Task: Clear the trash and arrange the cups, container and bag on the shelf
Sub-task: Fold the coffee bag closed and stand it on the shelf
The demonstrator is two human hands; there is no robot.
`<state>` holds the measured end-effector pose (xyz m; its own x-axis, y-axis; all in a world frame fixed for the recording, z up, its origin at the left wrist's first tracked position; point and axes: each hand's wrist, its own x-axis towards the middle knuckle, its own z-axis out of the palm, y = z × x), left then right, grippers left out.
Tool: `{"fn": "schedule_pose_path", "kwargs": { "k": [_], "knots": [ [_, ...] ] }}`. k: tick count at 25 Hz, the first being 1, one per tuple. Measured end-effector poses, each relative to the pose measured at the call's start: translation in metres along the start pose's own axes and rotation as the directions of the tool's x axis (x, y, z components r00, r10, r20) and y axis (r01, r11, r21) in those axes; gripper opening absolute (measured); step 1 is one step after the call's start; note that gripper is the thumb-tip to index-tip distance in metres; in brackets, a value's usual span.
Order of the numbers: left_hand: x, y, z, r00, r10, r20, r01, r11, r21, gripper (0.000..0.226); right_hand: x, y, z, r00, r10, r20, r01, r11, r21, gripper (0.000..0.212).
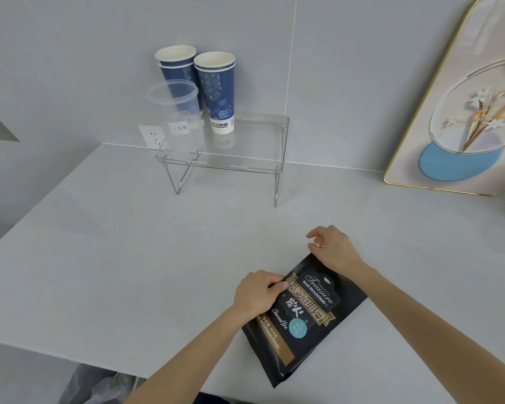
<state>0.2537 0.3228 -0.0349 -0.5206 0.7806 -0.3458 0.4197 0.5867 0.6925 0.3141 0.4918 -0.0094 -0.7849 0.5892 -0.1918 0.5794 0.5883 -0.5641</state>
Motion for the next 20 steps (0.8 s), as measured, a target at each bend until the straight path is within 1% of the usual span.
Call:
{"fn": "schedule_pose_path", "kwargs": {
  "k": [2, 4, 6, 8, 10, 12, 15, 18, 20],
  "knots": [
    [0.000, -0.002, 0.003, 0.999, 0.002, -0.037, -0.003, 1.000, -0.014, 0.032, -0.001, 0.017, -0.005, 0.991, 0.127, 0.040, -0.123, 0.988, -0.091, 0.040],
    [-0.002, -0.003, 0.005, 0.998, 0.002, -0.067, -0.004, 0.999, -0.033, 0.032, -0.003, 0.028, -0.005, 0.965, 0.244, 0.096, -0.236, 0.968, -0.081, 0.048],
    [-0.004, -0.005, 0.005, 0.993, -0.017, -0.113, 0.008, 0.997, -0.080, 0.031, -0.003, 0.033, -0.006, 0.942, 0.309, 0.128, -0.303, 0.951, -0.065, 0.047],
    [-0.007, -0.008, 0.002, 0.984, -0.044, -0.173, 0.021, 0.991, -0.129, 0.030, -0.002, 0.037, -0.009, 0.943, 0.312, 0.113, -0.310, 0.950, -0.029, 0.039],
    [-0.010, -0.010, -0.003, 0.972, -0.056, -0.230, 0.020, 0.987, -0.159, 0.028, 0.000, 0.034, -0.016, 0.958, 0.270, 0.099, -0.273, 0.962, 0.025, 0.030],
    [-0.012, -0.011, -0.012, 0.957, -0.063, -0.282, 0.008, 0.981, -0.192, 0.027, 0.004, 0.022, -0.022, 0.975, 0.214, 0.055, -0.219, 0.972, 0.088, 0.025],
    [-0.013, -0.012, -0.030, 0.922, -0.086, -0.377, -0.022, 0.962, -0.273, 0.024, 0.011, -0.011, -0.035, 0.990, 0.069, -0.120, -0.055, 0.992, 0.111, 0.022],
    [-0.015, -0.014, -0.047, 0.889, -0.092, -0.448, -0.094, 0.922, -0.377, 0.021, 0.017, -0.051, -0.052, 0.956, -0.131, -0.264, 0.158, 0.984, 0.082, 0.021],
    [-0.015, -0.014, -0.056, 0.864, -0.095, -0.495, -0.141, 0.897, -0.420, 0.019, 0.017, -0.075, -0.062, 0.901, -0.263, -0.345, 0.289, 0.957, 0.027, 0.020]
  ]
}}
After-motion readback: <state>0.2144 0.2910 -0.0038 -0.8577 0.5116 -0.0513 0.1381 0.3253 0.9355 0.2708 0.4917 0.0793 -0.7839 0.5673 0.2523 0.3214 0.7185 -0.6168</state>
